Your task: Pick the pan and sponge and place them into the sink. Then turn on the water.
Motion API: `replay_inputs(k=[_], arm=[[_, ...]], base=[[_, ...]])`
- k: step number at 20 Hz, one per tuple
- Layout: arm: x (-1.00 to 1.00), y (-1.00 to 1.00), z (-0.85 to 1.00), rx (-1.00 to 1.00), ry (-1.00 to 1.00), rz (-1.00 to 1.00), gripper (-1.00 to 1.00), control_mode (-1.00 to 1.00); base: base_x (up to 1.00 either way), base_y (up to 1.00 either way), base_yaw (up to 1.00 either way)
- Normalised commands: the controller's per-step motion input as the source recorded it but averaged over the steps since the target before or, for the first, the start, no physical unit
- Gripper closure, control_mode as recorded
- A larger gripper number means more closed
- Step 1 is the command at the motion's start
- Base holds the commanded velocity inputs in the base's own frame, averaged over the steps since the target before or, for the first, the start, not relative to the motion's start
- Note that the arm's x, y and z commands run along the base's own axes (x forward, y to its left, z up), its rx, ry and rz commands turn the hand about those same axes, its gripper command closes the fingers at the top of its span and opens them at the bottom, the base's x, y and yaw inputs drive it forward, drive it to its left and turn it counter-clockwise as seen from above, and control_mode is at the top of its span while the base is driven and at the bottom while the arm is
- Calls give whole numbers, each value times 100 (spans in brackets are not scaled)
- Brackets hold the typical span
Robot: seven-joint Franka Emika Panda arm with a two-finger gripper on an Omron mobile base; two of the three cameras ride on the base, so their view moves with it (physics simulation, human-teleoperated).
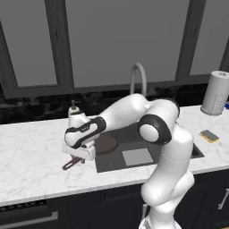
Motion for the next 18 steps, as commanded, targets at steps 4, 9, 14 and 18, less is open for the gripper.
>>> replay_inputs(k=[4, 9, 14, 18], arm=[[25, -75, 0, -19, 1, -40, 100, -100], [39, -91, -1, -21, 5, -31, 100, -100], [44, -95, -14, -17, 5, -26, 100, -100], [44, -89, -25, -15, 1, -23, 100, -100]], base=[[0, 0, 0], [0, 0, 0], [0, 0, 0], [0, 0, 0]])
